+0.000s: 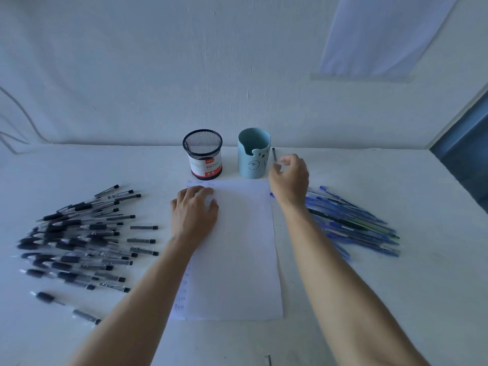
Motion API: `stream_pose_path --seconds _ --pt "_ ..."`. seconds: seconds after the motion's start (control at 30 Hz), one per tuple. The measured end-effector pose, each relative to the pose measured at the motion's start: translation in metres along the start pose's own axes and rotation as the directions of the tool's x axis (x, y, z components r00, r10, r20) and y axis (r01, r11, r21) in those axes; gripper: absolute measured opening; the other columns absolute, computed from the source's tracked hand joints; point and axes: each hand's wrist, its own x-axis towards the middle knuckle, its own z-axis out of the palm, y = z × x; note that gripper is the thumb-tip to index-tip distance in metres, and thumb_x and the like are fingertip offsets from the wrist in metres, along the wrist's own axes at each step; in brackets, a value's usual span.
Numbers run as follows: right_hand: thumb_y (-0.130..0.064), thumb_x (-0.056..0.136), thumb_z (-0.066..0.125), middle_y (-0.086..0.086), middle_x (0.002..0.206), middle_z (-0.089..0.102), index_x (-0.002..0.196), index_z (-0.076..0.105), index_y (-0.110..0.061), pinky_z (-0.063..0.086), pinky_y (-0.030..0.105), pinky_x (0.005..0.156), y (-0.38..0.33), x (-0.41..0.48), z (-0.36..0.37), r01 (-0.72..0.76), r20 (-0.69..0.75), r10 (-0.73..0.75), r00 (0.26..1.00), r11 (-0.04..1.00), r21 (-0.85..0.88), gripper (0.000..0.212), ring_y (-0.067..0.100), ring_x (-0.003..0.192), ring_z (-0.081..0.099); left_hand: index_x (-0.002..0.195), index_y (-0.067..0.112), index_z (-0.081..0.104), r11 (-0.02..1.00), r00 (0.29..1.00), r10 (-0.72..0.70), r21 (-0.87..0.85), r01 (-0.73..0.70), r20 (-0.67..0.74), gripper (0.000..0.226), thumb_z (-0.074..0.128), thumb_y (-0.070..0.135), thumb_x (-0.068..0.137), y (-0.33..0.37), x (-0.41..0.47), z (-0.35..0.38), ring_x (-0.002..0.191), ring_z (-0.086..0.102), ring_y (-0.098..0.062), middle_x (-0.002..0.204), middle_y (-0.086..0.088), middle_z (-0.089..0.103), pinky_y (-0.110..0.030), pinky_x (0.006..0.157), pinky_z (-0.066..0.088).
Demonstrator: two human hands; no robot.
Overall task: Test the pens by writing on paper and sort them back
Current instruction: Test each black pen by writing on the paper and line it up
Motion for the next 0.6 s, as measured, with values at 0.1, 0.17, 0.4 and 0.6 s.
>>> stream_pose_path --seconds 0.1,0.17,0.4,0.6 --pt "-0.012 0.082 0.06 0.001 0.095 0.065 0.093 0.065 -0.013 0.042 0.033 0.076 -0.01 -0.042 -0.001 0.076 0.0 -0.076 0.997 0.996 0.04 0.012 0.024 0.091 0.059 0.122 0.021 0.067 0.995 0.999 -0.048 -0.084 0.049 0.01 0.032 0.064 0.029 0.091 -0.001 0.001 -0.004 0.131 0.043 -0.023 0.132 0.001 0.062 -0.036 0.105 0.028" --pt "-0.01 0.08 0.06 0.0 0.09 0.066 0.09 0.067 -0.013 0.047 0.034 0.075 -0.013 -0.069 0.004 0.154 0.091 -0.163 0.982 0.984 0.091 0.013 0.023 0.085 0.061 0.12 0.019 0.068 0.991 0.997 -0.073 -0.108 0.076 0.036 0.031 0.065 0.028 0.09 0.0 0.002 -0.008 0.13 0.045 -0.024 0.131 -0.001 0.064 -0.037 0.104 0.031" --pt "-0.019 0.094 0.05 0.009 0.148 0.047 0.139 0.054 -0.019 0.025 0.043 0.117 0.001 -0.124 0.019 0.505 0.611 -0.338 0.716 0.855 -0.118 0.045 0.029 0.143 0.033 0.121 0.011 0.069 0.964 0.992 -0.124 -0.233 0.128 0.034 0.04 0.049 -0.001 0.088 -0.008 0.001 -0.045 0.115 0.061 -0.028 0.124 -0.01 0.068 -0.029 0.098 0.042" --pt "-0.028 0.096 0.037 0.005 0.158 0.035 0.145 0.047 -0.023 0.012 0.036 0.12 0.005 -0.129 0.021 0.54 0.63 -0.315 0.71 0.818 -0.199 0.05 0.027 0.15 0.02 0.114 0.024 0.07 0.984 0.993 -0.088 0.16 0.075 0.076 0.035 0.06 0.012 0.083 -0.054 -0.023 -0.081 0.128 0.042 -0.026 0.133 -0.002 0.059 -0.046 0.106 0.026"
